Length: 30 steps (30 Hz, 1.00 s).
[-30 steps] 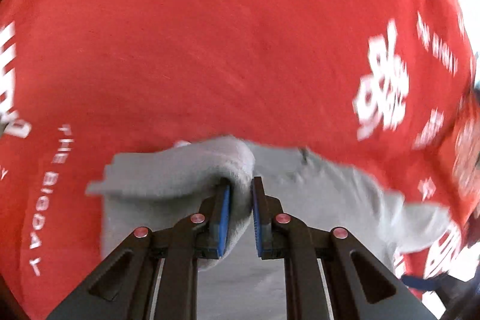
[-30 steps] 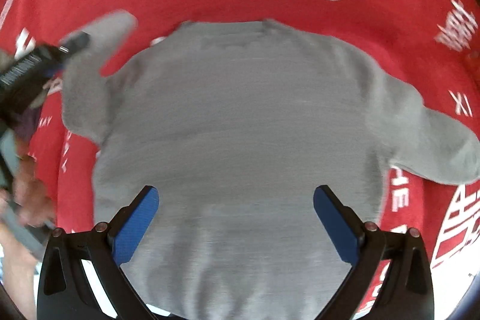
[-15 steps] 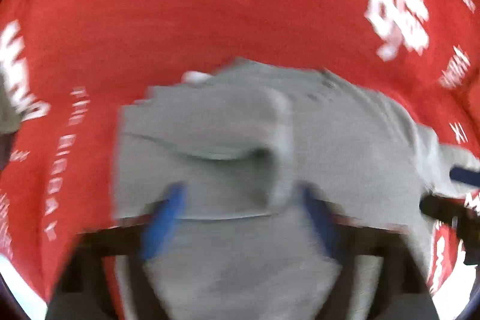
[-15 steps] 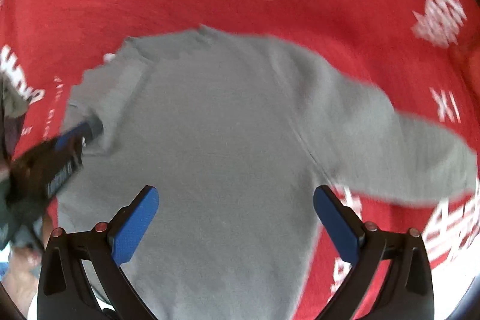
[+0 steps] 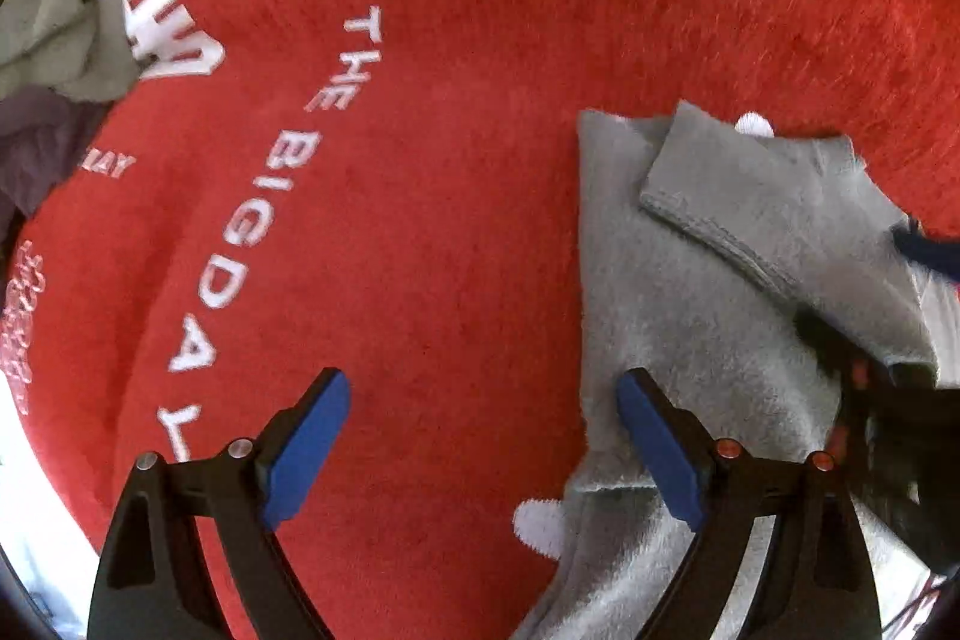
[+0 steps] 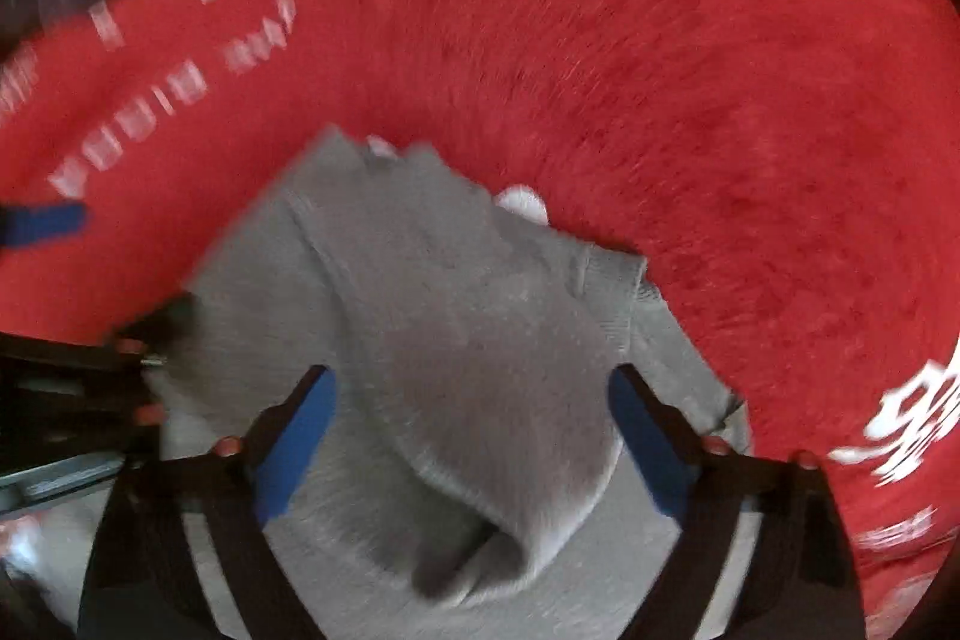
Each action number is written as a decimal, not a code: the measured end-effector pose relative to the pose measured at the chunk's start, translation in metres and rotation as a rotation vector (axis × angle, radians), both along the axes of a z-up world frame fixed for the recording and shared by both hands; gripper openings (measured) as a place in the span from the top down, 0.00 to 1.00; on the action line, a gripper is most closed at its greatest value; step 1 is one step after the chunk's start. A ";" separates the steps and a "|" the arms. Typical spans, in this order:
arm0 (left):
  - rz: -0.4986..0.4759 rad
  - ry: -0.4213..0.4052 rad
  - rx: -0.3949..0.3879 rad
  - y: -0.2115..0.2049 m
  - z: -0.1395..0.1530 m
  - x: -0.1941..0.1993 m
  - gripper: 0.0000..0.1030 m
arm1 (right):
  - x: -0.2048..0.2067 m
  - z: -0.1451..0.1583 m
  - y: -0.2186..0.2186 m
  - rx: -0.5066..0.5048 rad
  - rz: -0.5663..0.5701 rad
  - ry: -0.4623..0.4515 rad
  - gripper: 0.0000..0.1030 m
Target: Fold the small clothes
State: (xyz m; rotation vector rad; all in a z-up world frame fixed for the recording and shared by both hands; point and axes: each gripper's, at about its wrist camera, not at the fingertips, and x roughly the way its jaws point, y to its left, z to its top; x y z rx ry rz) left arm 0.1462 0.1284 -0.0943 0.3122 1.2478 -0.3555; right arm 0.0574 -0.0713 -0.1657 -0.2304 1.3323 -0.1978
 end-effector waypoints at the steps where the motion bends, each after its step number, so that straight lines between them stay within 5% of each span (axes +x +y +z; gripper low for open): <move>1: -0.003 -0.007 0.000 0.000 0.001 -0.001 0.11 | -0.002 -0.002 -0.005 0.023 -0.009 0.012 0.73; 3: -0.012 -0.013 0.008 -0.001 -0.001 -0.001 0.11 | -0.010 0.010 -0.029 0.113 -0.107 -0.052 0.89; 7: -0.019 -0.013 0.015 -0.004 0.001 -0.006 0.11 | -0.071 0.055 -0.105 0.329 -0.452 -0.302 0.88; 9: -0.017 -0.009 0.015 -0.003 0.001 -0.007 0.11 | -0.117 0.053 -0.147 0.438 -0.662 -0.381 0.88; 12: -0.021 -0.011 0.022 -0.004 0.000 -0.002 0.11 | -0.172 0.021 -0.191 0.648 -0.898 -0.373 0.75; 13: -0.024 -0.015 0.026 -0.005 0.000 -0.002 0.11 | -0.185 0.011 -0.200 0.690 -0.954 -0.347 0.57; 15: -0.031 -0.021 0.036 -0.006 -0.001 -0.002 0.11 | -0.211 -0.003 -0.212 0.776 -1.022 -0.341 0.39; 21: -0.032 -0.047 0.030 -0.015 0.020 -0.007 0.11 | -0.248 -0.011 -0.239 0.929 -1.209 -0.431 0.37; 23: -0.055 -0.055 0.049 -0.024 0.021 -0.011 0.11 | -0.252 -0.014 -0.242 0.964 -1.273 -0.425 0.59; 24: -0.068 -0.056 0.067 -0.030 0.020 -0.013 0.11 | -0.246 -0.013 -0.244 0.956 -1.254 -0.397 0.94; 27: -0.085 -0.062 0.087 -0.037 0.017 -0.018 0.11 | -0.227 0.018 -0.247 0.886 -1.056 -0.429 0.93; 30: -0.109 -0.083 0.121 -0.040 0.006 -0.025 0.09 | -0.233 0.028 -0.252 0.879 -0.998 -0.452 0.93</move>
